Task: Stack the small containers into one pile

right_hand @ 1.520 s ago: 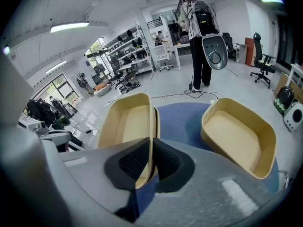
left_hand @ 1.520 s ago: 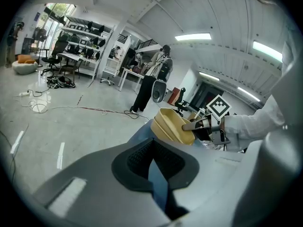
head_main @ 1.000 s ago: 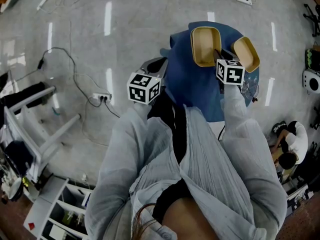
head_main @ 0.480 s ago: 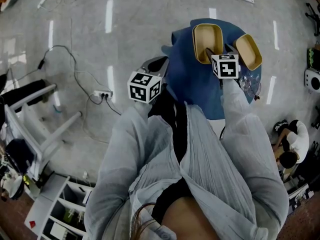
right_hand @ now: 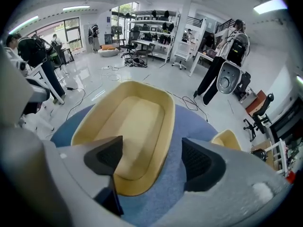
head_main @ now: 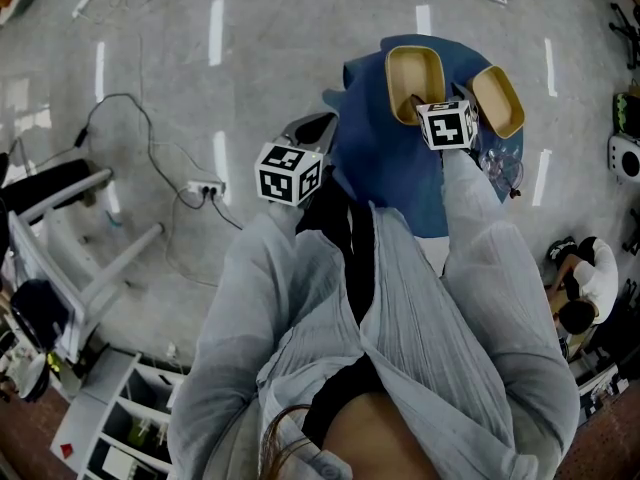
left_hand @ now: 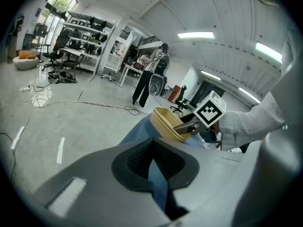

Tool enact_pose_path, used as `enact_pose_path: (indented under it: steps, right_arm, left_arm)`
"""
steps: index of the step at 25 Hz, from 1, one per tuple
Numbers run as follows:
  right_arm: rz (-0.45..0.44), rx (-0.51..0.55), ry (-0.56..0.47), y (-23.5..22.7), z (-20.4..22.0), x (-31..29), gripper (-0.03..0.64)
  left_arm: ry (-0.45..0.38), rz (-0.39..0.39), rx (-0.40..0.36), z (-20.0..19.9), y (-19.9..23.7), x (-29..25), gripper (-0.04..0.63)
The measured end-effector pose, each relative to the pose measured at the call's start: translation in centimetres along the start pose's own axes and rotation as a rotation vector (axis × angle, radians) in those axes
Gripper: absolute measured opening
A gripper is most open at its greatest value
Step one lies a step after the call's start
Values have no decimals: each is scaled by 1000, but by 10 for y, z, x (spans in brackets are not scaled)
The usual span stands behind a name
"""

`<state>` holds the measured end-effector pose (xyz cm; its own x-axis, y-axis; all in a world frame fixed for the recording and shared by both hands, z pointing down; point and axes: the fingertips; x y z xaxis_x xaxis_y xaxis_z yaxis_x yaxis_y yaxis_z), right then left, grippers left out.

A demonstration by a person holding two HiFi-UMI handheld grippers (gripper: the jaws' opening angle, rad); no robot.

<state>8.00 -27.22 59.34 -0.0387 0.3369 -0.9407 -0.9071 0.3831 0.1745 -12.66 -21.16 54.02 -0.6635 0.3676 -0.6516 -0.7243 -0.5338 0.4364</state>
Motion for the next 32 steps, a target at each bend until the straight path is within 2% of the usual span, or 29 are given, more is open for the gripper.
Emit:
enact_pose_path:
  steps: [9,14,17,21,24,26,30,32]
  right_arm:
    - [10,6,2,1,0,1,394]
    - [14,-89,-56,-4,-1,17,394]
    - [-33,-209,-161,-5,-6,44,393]
    - [-125,-418,-357,-8,-15,93,377]
    - [-165,-524,-477,-11,-11,126,373]
    - [-189,-585,-559,-12,-5,148,340]
    - [-228,-619,-785,3,0,200,331]
    - [-215,-633,-843,7,14,217,330]
  left_arm:
    - [3,1,-16,-1,4,6,12]
    - [-4,24,-56,-7,5,14,12]
    - [-15,39,-84,-11,-1,17,12]
    - [-38,73,-130,-28,-14,25,12]
    - [-53,103,-163,-39,-28,28,12]
    - [-63,130,-189,-46,-40,29,12]
    - [-79,194,-244,-55,-57,37,12]
    - [-72,229,-274,-54,-69,36,12]
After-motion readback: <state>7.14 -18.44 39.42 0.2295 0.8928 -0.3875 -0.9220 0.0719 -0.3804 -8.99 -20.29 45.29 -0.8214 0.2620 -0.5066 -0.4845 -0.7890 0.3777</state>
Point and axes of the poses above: the fingertips, and each gripper's own axes: x backward along the fingers, y to its left, z out of its underside, and after that the axes turned 11 degrees about y, right-handed
